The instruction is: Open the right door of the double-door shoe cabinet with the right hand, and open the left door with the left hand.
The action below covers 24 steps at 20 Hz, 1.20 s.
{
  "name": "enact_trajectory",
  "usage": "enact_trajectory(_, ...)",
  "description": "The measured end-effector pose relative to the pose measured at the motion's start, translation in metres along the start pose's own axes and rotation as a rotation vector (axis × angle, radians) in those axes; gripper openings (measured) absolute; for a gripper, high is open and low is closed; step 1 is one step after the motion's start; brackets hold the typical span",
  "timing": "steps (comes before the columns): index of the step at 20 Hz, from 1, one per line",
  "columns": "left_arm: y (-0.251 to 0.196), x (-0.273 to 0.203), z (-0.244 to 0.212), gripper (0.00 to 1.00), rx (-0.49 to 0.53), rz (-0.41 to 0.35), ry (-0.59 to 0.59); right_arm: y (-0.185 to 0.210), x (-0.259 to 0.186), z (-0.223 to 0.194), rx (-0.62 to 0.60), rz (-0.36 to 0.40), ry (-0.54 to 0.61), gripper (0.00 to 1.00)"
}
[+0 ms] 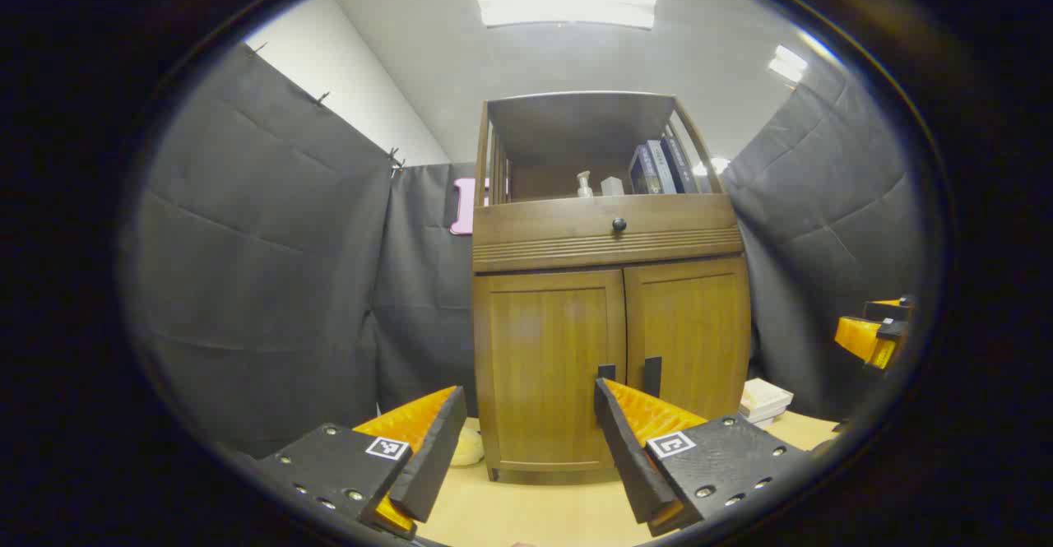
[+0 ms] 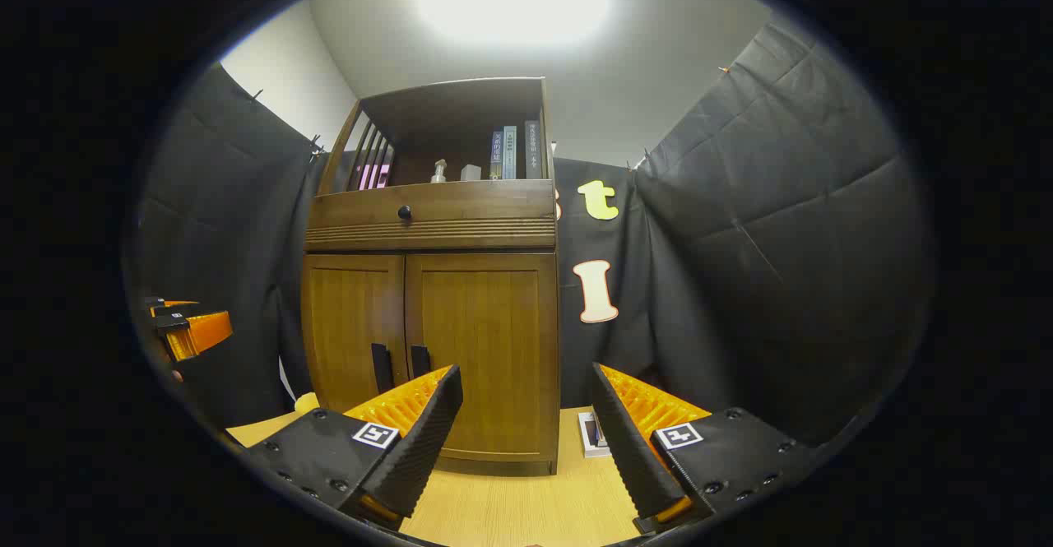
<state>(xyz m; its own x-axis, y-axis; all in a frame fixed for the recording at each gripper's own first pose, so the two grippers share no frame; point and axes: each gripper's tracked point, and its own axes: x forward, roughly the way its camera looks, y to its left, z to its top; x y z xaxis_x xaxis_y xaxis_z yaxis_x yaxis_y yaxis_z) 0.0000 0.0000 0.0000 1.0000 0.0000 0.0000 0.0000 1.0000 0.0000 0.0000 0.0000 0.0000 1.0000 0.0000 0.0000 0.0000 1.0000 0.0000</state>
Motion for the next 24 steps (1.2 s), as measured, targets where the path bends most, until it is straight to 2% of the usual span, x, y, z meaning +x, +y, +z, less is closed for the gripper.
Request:
enact_trajectory(11,-0.003,0.003,-0.002,0.87,-0.003,-0.001,0.000,-0.005,0.009,-0.001,-0.028,-0.013,-0.013,0.98)
enact_trajectory(17,-0.007,0.008,-0.009,0.87,-0.013,-0.025,0.015,-0.004,0.006,-0.002,-0.010,-0.026,-0.012,0.97)
enact_trajectory(24,-0.004,0.009,-0.006,0.87,0.002,-0.017,0.010,0.004,0.010,-0.007,0.012,-0.020,-0.001,0.97)
